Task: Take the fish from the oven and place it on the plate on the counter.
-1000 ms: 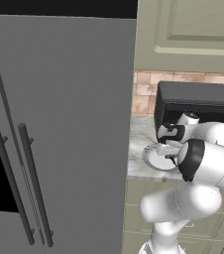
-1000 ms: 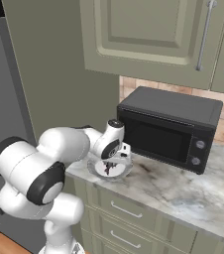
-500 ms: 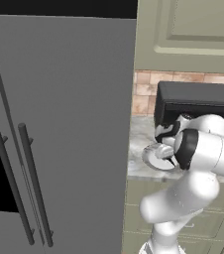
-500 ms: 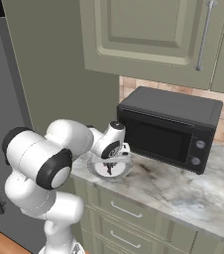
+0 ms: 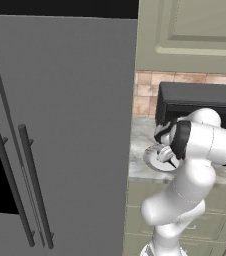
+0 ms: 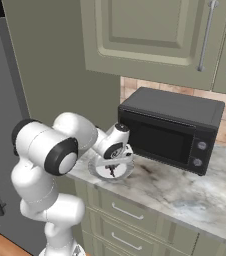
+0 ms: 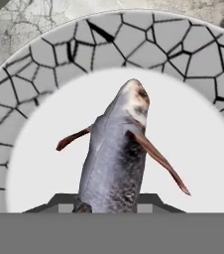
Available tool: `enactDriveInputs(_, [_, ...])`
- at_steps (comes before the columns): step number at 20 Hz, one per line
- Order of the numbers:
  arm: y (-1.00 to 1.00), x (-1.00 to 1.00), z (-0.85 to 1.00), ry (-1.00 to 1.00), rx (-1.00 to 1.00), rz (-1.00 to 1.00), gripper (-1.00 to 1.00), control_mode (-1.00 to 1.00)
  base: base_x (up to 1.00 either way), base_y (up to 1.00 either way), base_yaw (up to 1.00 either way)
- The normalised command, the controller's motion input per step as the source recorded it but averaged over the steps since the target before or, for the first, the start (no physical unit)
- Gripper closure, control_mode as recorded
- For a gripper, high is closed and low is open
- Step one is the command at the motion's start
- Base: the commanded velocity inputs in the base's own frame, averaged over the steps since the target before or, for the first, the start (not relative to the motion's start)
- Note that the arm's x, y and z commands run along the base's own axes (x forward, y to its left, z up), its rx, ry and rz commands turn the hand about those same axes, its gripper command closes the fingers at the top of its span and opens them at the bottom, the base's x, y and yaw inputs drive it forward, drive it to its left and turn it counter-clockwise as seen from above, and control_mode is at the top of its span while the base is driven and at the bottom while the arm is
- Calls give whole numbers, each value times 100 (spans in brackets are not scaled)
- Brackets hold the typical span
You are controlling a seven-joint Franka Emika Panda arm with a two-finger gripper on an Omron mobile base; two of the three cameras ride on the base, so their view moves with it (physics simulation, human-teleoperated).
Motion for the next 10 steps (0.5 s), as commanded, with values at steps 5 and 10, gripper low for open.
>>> enactDriveInputs(5, [0, 2, 0, 0, 0, 8, -100, -100, 0, 0, 0])
enactDriveInputs(10, [0, 0, 0, 2, 0, 2, -100, -100, 0, 0, 0])
